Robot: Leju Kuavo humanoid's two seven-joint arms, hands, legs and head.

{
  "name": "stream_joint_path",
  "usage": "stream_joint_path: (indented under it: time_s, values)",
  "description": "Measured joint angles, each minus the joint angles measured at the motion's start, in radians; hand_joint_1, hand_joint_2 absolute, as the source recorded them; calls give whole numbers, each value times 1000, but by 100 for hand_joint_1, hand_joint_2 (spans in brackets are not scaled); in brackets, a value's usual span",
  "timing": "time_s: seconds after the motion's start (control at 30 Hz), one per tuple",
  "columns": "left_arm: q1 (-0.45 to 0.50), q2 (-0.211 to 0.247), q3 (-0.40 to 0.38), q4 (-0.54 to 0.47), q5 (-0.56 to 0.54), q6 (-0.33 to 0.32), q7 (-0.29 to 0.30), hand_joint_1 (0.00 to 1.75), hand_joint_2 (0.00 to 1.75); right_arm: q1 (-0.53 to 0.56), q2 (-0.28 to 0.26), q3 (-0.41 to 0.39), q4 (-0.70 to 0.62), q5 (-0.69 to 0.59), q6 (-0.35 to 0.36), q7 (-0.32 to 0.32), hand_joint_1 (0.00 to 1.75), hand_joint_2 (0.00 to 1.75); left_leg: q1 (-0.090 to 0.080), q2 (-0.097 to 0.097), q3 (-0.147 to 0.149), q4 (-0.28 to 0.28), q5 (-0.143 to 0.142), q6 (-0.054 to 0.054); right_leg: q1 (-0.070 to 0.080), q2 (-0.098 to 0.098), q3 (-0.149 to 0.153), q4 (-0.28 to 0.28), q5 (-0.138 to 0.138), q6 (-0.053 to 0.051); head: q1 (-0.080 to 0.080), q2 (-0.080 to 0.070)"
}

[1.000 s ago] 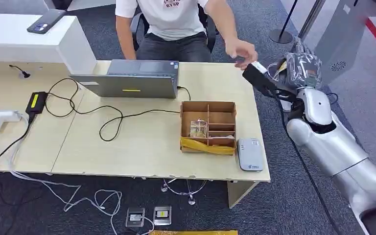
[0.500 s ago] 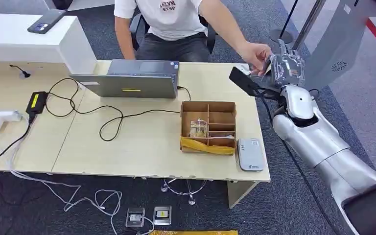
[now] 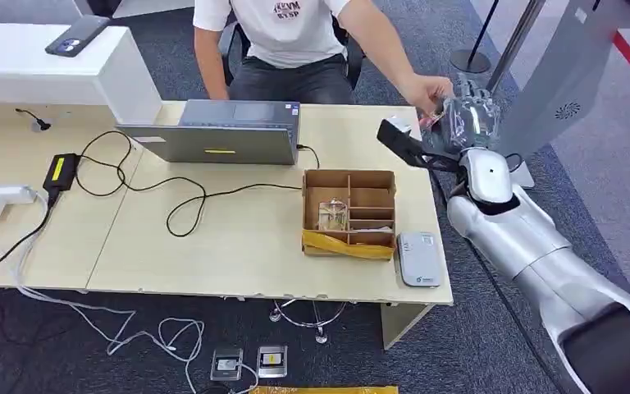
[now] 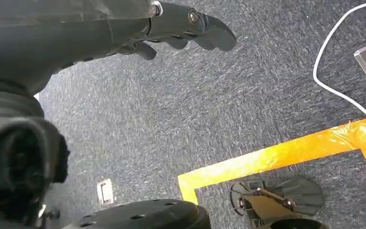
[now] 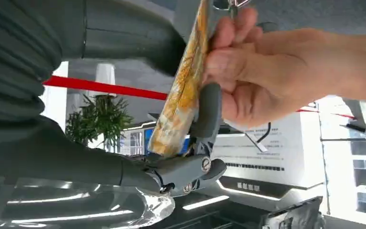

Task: Pass the card to the sensor for recognition and then transmit it.

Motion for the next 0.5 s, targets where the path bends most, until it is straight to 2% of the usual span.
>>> stream_joint_path:
  time_s: [0.27,0.5]
  values:
    - [0,2,0,-6,-7,0,4,0,0,2,2,2,15,6,-28,0,0,175,0,0,0,0,0,0,0,0,0,0,0,0,0,0]
    - [1,1,0,-5,-8,1,4,0,0,22,2,-10,4,-40,-92,-42,0,175,0,0,0,0,0,0,0,1,0,0,0,0,0,0]
